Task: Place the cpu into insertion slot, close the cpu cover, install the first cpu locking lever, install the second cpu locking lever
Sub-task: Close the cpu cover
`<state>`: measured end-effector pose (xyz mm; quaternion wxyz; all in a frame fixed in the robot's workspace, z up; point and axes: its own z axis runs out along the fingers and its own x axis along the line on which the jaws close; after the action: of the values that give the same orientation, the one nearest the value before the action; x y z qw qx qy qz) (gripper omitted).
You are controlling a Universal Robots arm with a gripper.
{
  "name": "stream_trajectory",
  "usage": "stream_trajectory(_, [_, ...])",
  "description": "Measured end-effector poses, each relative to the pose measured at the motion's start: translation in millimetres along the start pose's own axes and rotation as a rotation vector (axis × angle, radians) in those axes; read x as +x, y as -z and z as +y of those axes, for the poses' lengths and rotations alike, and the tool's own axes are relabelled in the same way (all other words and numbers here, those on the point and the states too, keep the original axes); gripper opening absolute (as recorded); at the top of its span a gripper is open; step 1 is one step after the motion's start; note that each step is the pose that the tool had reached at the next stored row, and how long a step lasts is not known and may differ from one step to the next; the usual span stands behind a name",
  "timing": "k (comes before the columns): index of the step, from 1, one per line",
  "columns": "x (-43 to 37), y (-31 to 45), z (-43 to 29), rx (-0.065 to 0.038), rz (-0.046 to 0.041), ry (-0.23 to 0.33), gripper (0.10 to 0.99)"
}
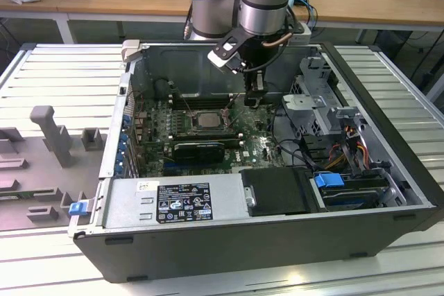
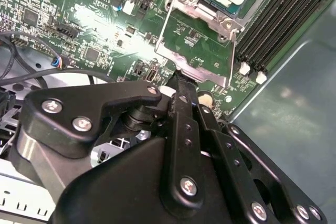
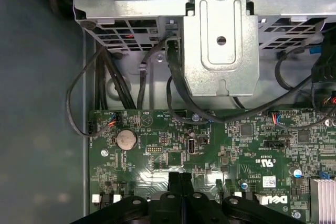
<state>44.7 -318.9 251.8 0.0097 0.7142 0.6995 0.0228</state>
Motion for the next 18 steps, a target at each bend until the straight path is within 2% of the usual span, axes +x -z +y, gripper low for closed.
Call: stream_trajectory(18, [-0.2,0.5,-10.9,0.000,-0.0001,0.000,0.106])
